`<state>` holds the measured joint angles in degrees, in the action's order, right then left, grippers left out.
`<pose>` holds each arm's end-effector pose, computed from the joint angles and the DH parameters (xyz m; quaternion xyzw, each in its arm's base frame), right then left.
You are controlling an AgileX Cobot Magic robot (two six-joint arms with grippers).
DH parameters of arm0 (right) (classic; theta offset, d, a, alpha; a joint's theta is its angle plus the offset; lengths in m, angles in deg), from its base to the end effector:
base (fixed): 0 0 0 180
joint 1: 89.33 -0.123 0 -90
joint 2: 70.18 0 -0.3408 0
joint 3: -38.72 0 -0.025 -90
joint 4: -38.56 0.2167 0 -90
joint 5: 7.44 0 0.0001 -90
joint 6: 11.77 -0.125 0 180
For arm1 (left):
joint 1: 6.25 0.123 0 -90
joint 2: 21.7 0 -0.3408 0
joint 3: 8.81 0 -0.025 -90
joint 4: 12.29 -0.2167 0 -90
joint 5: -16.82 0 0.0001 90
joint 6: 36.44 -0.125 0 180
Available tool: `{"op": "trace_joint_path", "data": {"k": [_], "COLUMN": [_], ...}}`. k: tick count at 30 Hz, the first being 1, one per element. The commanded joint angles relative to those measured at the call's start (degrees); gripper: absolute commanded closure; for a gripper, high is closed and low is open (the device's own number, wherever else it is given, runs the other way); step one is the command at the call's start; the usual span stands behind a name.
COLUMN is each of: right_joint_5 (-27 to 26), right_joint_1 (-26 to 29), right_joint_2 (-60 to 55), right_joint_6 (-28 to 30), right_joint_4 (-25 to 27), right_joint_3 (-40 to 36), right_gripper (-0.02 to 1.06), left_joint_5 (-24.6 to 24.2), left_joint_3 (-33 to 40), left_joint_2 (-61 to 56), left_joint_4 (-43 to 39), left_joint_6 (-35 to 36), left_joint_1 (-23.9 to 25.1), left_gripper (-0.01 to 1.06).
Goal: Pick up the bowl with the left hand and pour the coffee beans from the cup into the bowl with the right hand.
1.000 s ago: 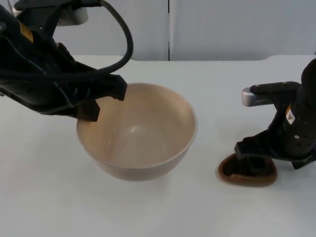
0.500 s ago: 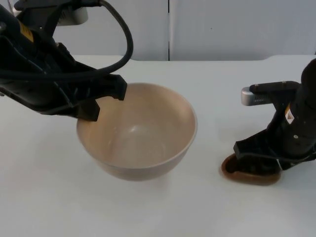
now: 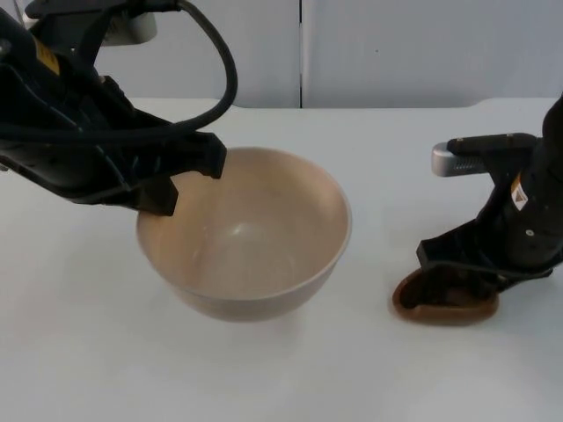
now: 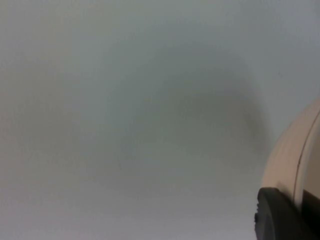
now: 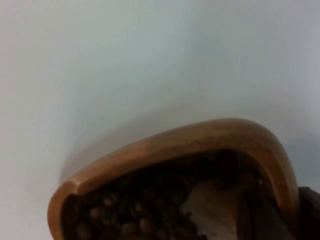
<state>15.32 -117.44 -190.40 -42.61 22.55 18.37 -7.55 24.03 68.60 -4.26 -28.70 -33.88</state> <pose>0.3289 0.1605 0.1474 -0.0959 0.9824 0.0080 0.1604 0.2308 -0.1289 0.2612 0.1130 0.9525 -0.1282 0.2520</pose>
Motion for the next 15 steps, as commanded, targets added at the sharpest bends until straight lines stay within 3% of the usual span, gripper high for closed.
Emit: {"op": "trace_joint_path", "data": {"k": [1, 9, 15], "right_joint_5": [0.27, 0.56, 4.46], "right_joint_1": [-0.38, -0.38, -0.38], "right_joint_2": [1.49, 1.99, 5.89], "right_joint_6": [0.03, 0.03, 0.79], "right_joint_4": [-0.01, 1.70, 1.71], "right_joint_3": [0.02, 0.02, 0.02], "right_gripper": [1.04, 1.04, 1.04], "left_joint_5": [0.97, 0.97, 0.97], "left_joint_3": [0.27, 0.27, 0.27], "left_joint_2": [-0.51, -0.51, -0.51], "left_joint_4": [0.65, 0.65, 0.65], "left_joint_6": [-0.02, -0.02, -0.02], "left_joint_1": [0.15, 0.15, 0.15], "left_gripper": [1.05, 1.05, 1.05]}}
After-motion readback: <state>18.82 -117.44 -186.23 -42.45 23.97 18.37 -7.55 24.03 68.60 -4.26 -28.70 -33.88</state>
